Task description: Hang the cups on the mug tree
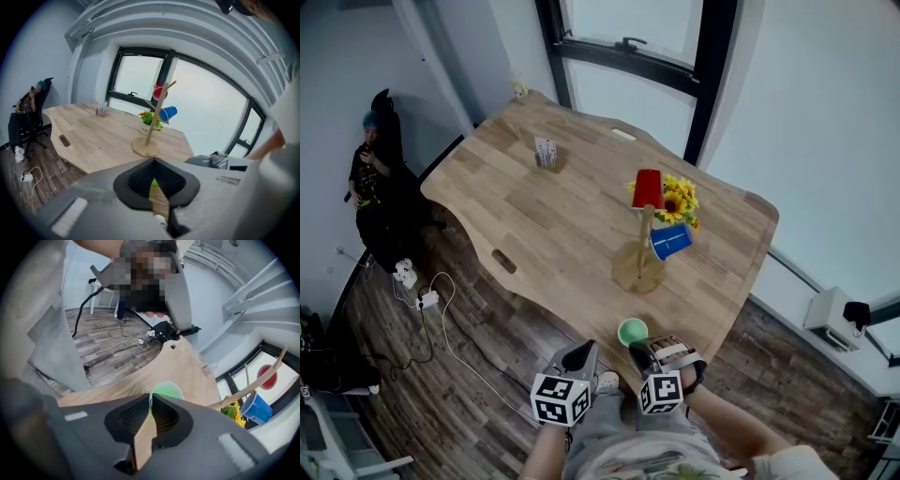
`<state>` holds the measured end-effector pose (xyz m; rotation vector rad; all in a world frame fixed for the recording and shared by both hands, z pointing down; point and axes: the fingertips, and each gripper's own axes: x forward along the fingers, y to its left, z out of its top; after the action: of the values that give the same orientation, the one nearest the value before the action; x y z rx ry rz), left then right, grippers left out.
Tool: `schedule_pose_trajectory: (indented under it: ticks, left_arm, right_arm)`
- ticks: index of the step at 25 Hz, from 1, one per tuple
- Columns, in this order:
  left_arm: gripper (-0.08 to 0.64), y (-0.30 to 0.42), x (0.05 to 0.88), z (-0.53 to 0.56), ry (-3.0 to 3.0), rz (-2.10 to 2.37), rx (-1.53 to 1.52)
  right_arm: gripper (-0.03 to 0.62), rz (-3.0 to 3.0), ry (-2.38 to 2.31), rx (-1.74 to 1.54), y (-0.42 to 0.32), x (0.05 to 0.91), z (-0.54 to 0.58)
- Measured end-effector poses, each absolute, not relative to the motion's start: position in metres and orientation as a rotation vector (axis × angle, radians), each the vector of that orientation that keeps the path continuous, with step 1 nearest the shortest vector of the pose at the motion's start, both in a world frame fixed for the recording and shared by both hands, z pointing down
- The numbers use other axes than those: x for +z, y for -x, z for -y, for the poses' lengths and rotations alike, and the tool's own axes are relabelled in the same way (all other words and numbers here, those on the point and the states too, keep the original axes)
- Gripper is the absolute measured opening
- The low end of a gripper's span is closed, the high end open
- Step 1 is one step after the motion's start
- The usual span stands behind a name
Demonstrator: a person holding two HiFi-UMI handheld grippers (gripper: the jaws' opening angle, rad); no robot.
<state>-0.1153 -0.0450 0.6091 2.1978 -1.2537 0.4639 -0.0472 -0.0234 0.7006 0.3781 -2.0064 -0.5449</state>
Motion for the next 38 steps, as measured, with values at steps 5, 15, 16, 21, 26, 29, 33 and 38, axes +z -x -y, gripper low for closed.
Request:
schedule_pose_trajectory:
  ticks: [5,15,16,21,26,29,33,38]
  left_arm:
    - [0.002,0.118,0.606,0.048,-2.2,1.263,0.457]
    - [0.002,0.136,0.592,0.058,-2.206,1.318,0.432]
    - [0.002,0.138,0.59,0.06,-2.208,1.324,0.428]
    - [0.002,0.142,0.576,0.065,-2.22,1.349,0.4]
    - [0.002,0.146,0.561,0.072,-2.237,1.377,0.369]
    - [0.002,0.146,0.553,0.075,-2.244,1.389,0.345]
    - [0.002,0.144,0.546,0.077,-2.256,1.392,0.326]
    - [0.002,0.14,0.545,0.076,-2.259,1.389,0.317]
  right_arm:
    - [0.021,2.028,-0.405,-0.552,0.051,0.689,0.031]
    - [0.02,2.127,-0.545,-0.576,0.066,0.628,0.069]
    - [0.02,2.142,-0.564,-0.572,0.067,0.62,0.073]
    - [0.02,2.212,-0.633,-0.574,0.077,0.581,0.088]
    - [0.02,2.285,-0.668,-0.57,0.086,0.545,0.097]
    - [0.02,2.337,-0.704,-0.564,0.089,0.522,0.1]
    - [0.019,2.407,-0.75,-0.528,0.091,0.499,0.105]
    - [0.018,2.443,-0.753,-0.515,0.095,0.489,0.106]
